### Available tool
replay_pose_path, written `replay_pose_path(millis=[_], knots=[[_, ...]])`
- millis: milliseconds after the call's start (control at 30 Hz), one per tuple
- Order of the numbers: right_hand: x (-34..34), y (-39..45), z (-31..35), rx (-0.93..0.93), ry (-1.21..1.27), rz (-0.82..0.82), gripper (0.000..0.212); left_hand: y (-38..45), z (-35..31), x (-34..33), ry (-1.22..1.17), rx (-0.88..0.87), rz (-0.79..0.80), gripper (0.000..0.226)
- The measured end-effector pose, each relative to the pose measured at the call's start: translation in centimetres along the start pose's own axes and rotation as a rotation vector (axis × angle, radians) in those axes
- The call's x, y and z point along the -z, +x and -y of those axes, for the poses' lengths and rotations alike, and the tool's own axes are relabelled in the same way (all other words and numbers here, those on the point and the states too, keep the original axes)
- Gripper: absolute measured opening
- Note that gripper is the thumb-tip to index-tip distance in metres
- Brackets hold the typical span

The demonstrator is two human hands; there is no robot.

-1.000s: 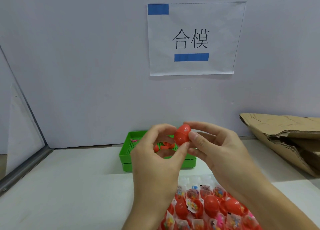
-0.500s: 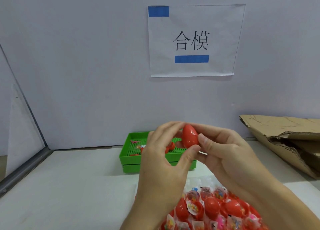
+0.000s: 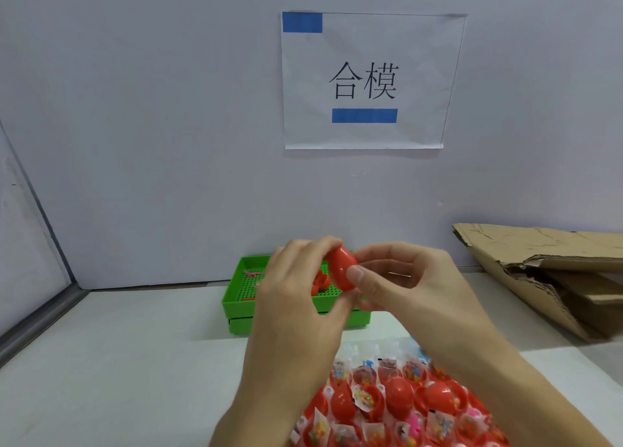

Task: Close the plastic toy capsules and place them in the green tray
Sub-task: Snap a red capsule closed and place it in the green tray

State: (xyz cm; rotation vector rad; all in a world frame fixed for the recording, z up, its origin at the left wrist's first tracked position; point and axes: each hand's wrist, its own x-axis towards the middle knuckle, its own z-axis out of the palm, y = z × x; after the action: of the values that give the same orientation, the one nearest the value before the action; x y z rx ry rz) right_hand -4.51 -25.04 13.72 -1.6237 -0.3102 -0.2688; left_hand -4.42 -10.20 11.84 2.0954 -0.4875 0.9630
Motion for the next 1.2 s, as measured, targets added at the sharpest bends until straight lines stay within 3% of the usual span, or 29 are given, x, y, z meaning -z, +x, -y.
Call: replay_pose_path(millis=[133,233,333,467,600,700,767,867,1000,1200], knots=[[-0.2,-0.1,0.0,0.039,-0.133,0.055,0.014,-0.1,0.4,-0.2,0.04,-0.035,0.017,0.042],[-0.4,0.3,-1.0,0.005,-0.113,0.047,0.009,-0.2,0.8,-0.6,0.061,0.001,0.076,0.056],[0.6,2.1,-3.2,-0.22,0.155,-0.115,0.015,-0.4,1.0,-0.8,0.066,0.074,0.135,0.08],[4.6,6.0,-5.9,-0.463,0.525,-0.346,0.022,-0.1,0.9,-0.3,-0.02,0.107,0.1,0.071],[9.2,10.1,-7.0,-0.417,0.681,-0.646,0.031,-0.1,0.4,-0.1,-0.076,0.152,0.085,0.059],[12.1,12.8,-6.5,-0.301,0.872,-0.903,0.015,-0.1,0.0,-0.3,-0.092,0.151,0.08,0.054],[12.8,13.2,-6.6,-0.299,0.907,-0.948,0.025,-0.1,-0.2,-0.4,-0.092,0.142,0.074,0.051],[11.5,11.8,-7.6,-0.403,0.846,-0.773,0.049,-0.1,0.0,-0.4,-0.082,0.135,0.07,0.04],[9.1,8.3,-8.4,-0.492,0.65,-0.466,0.039,-0.1,0.7,-0.2,-0.056,0.135,0.109,0.022],[8.5,4.2,-5.6,-0.467,-0.129,0.094,0.025,0.2,2.4,0.8,-0.009,0.204,0.326,0.011]])
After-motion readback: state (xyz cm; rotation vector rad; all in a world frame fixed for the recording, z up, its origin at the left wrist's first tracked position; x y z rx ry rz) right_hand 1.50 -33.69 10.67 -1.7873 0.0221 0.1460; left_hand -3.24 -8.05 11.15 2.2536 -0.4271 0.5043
